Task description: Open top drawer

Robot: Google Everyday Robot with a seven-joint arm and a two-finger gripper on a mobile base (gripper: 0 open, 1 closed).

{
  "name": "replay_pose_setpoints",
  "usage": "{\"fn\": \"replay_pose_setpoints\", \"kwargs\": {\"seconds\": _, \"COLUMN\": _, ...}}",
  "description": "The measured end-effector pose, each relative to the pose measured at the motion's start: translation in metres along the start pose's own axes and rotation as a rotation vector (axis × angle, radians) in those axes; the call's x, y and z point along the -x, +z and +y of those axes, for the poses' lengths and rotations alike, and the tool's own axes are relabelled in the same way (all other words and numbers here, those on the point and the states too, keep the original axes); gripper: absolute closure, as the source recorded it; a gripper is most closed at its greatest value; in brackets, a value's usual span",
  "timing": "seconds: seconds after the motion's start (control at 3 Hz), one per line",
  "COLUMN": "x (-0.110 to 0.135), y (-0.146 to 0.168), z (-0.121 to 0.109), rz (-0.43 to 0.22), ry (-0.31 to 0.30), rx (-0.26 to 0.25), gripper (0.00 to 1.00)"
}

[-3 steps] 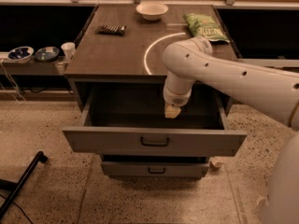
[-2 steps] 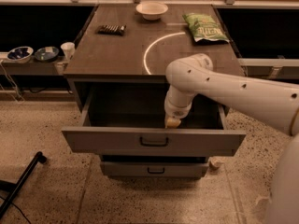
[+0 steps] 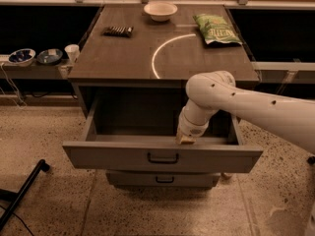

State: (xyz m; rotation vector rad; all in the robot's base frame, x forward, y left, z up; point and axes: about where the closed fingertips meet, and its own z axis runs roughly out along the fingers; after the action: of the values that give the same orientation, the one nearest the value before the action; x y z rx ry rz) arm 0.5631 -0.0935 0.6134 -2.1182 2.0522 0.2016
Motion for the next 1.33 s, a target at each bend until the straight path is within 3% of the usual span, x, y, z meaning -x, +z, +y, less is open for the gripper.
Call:
{"fn": "replay_pose_setpoints", "kwargs": {"seconds": 0.33, "x": 0.012, "y": -0.012, "z": 0.04, "rz": -0.053, "ry": -0.059, "rx": 0.077, "gripper": 1.0}}
{"fn": "replay_pose_setpoints", "kwargs": {"seconds": 0.67, "x": 0.029, "y": -0.019, "z": 0.092, "rz": -0.133, "ry": -0.099, "rx": 0.196, "gripper": 1.0}}
{"fn": "replay_pose_setpoints", "kwargs": {"seconds": 1.33, "x": 0.045, "y": -0.037, "z": 0.149, "rz": -0.187, "ry": -0.115, "rx": 0.313, "gripper": 1.0}}
